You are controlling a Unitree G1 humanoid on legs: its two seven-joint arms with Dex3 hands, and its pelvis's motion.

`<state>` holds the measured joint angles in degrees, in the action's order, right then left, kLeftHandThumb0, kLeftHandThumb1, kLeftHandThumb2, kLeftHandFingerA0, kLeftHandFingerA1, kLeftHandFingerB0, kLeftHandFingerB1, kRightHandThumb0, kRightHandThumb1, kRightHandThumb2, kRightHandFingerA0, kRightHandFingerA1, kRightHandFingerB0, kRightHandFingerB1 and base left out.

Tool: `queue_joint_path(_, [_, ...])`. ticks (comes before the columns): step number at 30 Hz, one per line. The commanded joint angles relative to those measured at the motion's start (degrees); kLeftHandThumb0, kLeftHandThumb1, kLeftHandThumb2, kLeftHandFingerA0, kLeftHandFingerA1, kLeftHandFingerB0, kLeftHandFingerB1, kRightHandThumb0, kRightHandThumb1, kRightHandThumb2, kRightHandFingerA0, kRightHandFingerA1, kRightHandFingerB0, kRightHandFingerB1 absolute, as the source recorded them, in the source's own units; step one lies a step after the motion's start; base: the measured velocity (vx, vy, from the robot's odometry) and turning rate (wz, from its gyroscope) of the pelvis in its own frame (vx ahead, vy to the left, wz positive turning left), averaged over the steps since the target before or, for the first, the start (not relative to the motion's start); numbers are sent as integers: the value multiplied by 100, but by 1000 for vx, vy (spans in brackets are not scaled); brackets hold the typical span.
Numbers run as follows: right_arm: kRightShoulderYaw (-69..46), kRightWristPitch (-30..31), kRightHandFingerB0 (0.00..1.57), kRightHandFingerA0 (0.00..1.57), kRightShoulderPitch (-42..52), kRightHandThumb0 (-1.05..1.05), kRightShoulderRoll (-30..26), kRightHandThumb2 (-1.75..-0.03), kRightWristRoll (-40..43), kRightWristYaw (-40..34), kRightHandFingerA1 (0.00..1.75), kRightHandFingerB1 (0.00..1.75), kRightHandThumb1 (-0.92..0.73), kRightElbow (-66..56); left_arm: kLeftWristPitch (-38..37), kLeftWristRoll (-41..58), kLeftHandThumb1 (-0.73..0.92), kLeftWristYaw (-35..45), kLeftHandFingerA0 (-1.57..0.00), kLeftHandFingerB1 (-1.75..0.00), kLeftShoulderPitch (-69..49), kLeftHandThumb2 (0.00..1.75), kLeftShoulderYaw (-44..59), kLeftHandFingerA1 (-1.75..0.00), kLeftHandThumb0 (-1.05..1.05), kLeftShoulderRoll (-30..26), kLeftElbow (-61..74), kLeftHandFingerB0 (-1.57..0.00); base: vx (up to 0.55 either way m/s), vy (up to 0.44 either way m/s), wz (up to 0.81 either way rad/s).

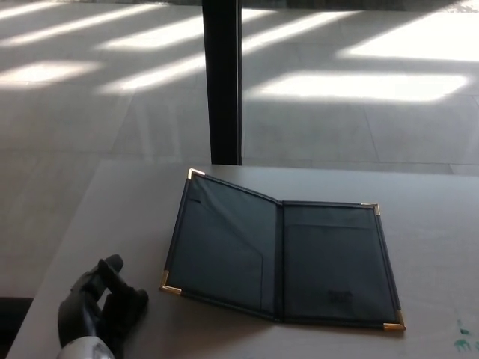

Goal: The robot uses its left hand to push the cover of the diary kept in the middle of the desk to close it

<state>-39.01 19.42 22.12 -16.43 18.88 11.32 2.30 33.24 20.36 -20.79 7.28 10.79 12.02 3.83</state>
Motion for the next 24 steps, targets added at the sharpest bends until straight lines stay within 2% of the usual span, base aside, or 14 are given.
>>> queue_joint_path(1, [-17, 42, 49, 59, -12, -87, -58, -66, 98, -2, 68, 49, -86, 60, -11, 162, 92, -221, -25, -43, -322, 76, -110, -46, -85, 814, -350, -24, 0, 0, 0])
queue_joint_path(2, [-40, 98, 51, 60, -31, -87, -46, -66, 136, -26, 68, 49, -85, 57, -53, 166, 92, -281, -28, -44, -303, 78, -145, -48, -81, 903, -411, -26, 0, 0, 0])
queue_joint_path(3, [-47, 123, 47, 59, -28, -83, -38, -108, 149, -39, 72, 59, -66, 26, -89, 179, 92, -294, -27, -43, -287, 78, -180, -48, -82, 967, -447, -24, 0, 0, 0])
queue_joint_path(7, [-43, 121, 46, 60, -19, -82, -57, -109, 107, -63, 72, 58, -66, 7, -237, 294, 92, -227, -27, -42, -248, 77, -378, -47, -84, 1156, -587, -23, 0, 0, 0])
queue_joint_path(8, [-48, 108, 49, 60, -60, -87, -87, -66, 103, -50, 65, 46, -86, 103, -305, 322, 92, -187, -26, -44, -200, 78, -504, -50, -84, 1290, -656, -23, 0, 0, 0])
queue_joint_path(13, [10, 145, 51, 63, -163, -87, -123, -65, 56, -83, 69, 48, -85, 99, -494, 322, 92, -425, -30, -45, -20, 77, -740, -53, -83, 1570, -956, -23, 0, 0, 0])
queue_joint_path(16, [8, 139, 51, 64, -200, -87, -114, -66, 104, -29, 67, 47, -86, 177, -631, 472, 92, -408, -28, -44, -152, 77, -760, -52, -83, 1665, -1030, -21, 0, 0, 0])
queue_joint_path(17, [9, 152, 47, 60, -197, -82, -114, -108, 109, -23, 70, 58, -66, 173, -682, 517, 92, -434, -33, -47, -224, 77, -745, -57, -85, 1734, -1079, -26, 0, 0, 0])
queue_joint_path(22, [60, 191, 47, 58, -232, -85, -137, -108, 78, -19, 72, 59, -65, 128, -900, 975, 92, -374, -28, -48, -550, 83, -541, -62, -84, 2097, -1334, -19, 0, 0, 0])
queue_joint_path(23, [58, 141, 46, 59, -237, -84, -140, -108, 84, 18, 73, 59, -65, 159, -964, 1022, 82, -270, -24, -53, -590, 113, -564, -63, -83, 2104, -1407, -17, 0, 0, 0])
queue_joint_path(24, [48, 157, 46, 60, -219, -83, -116, -108, 85, -6, 73, 58, -65, 151, -965, 1062, 82, -293, -25, -54, -602, 111, -561, -63, -83, 2133, -1456, -18, 0, 0, 0])
